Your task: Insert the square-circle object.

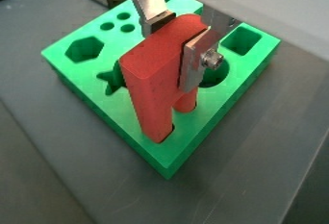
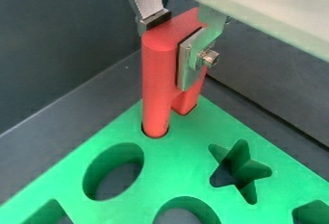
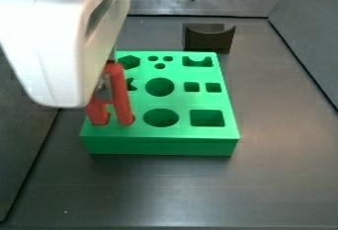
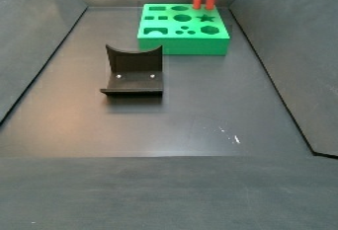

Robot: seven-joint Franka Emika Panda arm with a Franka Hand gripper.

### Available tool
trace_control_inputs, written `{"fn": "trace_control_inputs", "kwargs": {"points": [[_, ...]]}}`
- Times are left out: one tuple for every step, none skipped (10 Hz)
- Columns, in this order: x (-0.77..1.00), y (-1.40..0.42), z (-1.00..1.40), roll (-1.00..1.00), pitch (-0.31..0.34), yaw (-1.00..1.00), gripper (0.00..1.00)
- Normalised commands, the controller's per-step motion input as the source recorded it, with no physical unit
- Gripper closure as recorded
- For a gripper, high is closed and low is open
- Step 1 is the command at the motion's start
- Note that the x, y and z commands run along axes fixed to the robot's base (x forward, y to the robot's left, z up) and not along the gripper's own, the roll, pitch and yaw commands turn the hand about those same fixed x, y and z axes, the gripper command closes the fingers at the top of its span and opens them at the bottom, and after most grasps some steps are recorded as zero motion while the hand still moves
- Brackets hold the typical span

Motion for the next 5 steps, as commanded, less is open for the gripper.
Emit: {"fn": "trace_control_inputs", "kwargs": {"points": [[-0.19, 0.0, -0.21, -0.02, -0.004, 0.02, 1.0], [0.0, -0.05, -0.34, 0.07, 0.0, 0.0, 1.0], [0.13, -0.09, -0.42, 0.16, 0.0, 0.0, 1.0], [0.09, -0.07, -0.44, 0.17, 0.0, -0.01, 1.0], [0.03, -0.06, -0.37, 0.14, 0.0, -0.04, 1.0]]}}
